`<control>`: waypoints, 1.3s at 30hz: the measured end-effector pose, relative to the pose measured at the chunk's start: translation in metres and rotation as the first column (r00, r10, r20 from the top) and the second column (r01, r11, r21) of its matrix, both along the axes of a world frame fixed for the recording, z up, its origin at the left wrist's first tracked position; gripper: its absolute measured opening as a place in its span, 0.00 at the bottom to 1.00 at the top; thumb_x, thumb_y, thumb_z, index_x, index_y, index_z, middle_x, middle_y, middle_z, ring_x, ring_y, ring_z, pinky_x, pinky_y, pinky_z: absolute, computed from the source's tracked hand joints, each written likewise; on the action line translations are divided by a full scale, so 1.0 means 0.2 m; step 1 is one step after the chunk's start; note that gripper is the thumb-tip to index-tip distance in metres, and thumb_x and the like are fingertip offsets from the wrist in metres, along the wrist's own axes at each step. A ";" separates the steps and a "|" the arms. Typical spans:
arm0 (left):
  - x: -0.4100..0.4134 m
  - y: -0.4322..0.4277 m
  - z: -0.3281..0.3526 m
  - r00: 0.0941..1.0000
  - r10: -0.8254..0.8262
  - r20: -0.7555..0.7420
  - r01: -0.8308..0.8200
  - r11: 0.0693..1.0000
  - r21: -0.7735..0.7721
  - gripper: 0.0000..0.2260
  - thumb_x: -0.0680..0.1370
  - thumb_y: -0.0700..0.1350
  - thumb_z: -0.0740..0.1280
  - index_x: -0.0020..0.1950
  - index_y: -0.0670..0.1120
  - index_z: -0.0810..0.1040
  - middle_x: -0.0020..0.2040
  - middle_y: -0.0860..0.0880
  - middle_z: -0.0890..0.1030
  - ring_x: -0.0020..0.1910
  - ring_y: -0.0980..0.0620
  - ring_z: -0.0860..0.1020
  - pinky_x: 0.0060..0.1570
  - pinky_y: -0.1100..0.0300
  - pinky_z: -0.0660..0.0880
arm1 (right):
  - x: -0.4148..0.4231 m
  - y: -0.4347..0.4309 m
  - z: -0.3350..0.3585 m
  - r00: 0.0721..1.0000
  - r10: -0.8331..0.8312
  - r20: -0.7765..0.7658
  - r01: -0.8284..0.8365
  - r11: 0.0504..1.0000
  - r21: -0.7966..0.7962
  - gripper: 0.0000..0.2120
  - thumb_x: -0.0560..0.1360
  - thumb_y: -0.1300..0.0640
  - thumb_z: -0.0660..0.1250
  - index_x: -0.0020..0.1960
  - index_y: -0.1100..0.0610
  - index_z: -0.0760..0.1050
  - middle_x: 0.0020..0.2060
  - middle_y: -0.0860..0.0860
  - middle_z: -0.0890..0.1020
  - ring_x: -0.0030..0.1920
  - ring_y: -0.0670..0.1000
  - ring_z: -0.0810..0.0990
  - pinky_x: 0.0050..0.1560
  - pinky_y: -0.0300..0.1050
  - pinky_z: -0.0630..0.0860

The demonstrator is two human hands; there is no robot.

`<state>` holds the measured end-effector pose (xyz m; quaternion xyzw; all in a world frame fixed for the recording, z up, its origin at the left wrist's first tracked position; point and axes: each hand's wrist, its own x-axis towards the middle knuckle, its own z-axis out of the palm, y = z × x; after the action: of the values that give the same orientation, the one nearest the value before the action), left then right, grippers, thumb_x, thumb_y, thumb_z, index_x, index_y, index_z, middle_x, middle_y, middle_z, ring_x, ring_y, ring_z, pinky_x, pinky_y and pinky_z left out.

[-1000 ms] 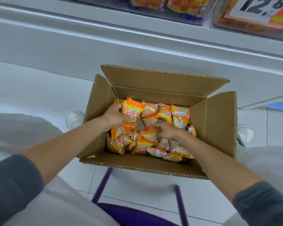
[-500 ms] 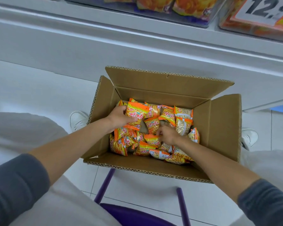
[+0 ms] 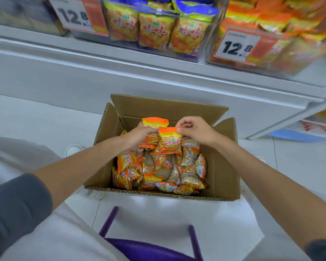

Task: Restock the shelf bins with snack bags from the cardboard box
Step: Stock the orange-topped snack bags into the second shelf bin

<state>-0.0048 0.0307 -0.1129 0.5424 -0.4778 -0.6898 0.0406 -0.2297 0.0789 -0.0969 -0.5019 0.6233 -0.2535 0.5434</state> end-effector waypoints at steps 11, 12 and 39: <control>-0.35 0.06 0.65 0.960 -0.234 -0.152 0.174 0.928 -0.329 0.22 0.73 0.61 0.71 0.63 0.56 0.70 0.58 0.56 0.79 0.58 0.55 0.78 0.58 0.63 0.73 | -0.21 0.06 0.75 0.986 -0.163 0.028 0.165 0.964 -0.208 0.04 0.77 0.62 0.68 0.50 0.62 0.76 0.40 0.53 0.81 0.40 0.47 0.81 0.44 0.43 0.83; -0.39 0.05 0.69 0.958 -0.225 -0.176 0.158 0.931 -0.328 0.28 0.70 0.63 0.72 0.66 0.55 0.69 0.59 0.55 0.80 0.57 0.55 0.79 0.59 0.60 0.74 | -0.22 0.07 0.81 0.985 -0.170 0.030 0.172 0.959 -0.226 0.04 0.77 0.62 0.68 0.50 0.62 0.76 0.42 0.54 0.81 0.42 0.48 0.81 0.45 0.42 0.82; -1.09 -0.10 1.24 0.874 -0.485 -0.026 0.308 0.596 -0.742 0.40 0.69 0.47 0.78 0.75 0.52 0.59 0.63 0.56 0.72 0.61 0.56 0.73 0.49 0.67 0.72 | -0.86 0.19 1.40 0.949 -0.172 -0.264 0.067 0.929 -0.364 0.46 0.65 0.57 0.80 0.76 0.48 0.59 0.69 0.48 0.69 0.64 0.46 0.73 0.60 0.40 0.75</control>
<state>-0.2227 0.0111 0.1352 0.2799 -0.8091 -0.4953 0.1471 -0.4024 0.1176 0.1830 -0.5833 0.6709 -0.3165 0.3308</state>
